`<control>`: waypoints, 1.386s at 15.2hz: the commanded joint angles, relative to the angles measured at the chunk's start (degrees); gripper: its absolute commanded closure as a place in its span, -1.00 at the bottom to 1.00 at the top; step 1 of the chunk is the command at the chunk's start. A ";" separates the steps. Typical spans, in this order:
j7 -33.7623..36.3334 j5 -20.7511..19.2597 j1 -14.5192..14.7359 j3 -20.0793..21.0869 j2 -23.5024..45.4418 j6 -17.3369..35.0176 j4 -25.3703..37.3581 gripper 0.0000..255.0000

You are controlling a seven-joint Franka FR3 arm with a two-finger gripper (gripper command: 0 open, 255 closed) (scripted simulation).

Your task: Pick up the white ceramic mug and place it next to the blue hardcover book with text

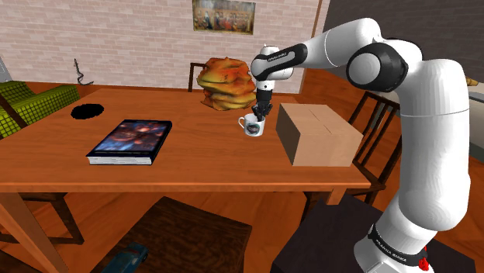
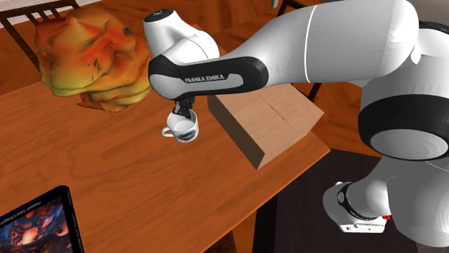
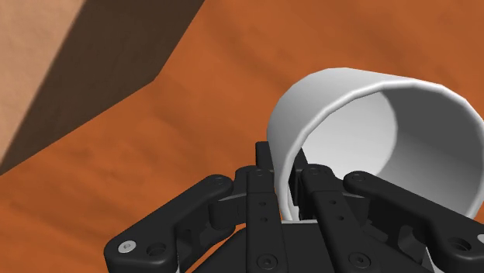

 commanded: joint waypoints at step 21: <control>1.00 -0.63 -0.29 -0.29 -2.02 -12.84 10.89 1.00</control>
